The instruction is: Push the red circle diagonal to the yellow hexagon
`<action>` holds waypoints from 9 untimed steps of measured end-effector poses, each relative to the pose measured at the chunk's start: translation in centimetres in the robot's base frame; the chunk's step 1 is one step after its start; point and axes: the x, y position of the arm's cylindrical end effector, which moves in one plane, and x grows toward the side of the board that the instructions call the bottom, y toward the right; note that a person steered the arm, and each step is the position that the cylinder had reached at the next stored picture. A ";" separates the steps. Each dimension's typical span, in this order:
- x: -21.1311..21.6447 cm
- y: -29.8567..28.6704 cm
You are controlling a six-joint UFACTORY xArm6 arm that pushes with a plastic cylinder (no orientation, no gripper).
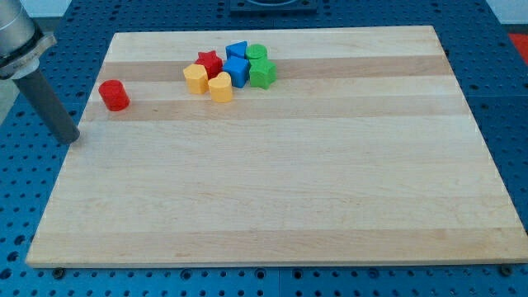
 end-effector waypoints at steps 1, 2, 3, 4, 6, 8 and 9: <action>-2.2 0.0; -6.4 0.0; -8.6 0.0; -9.9 1.2; -6.9 8.9; -5.6 11.1; -6.9 7.4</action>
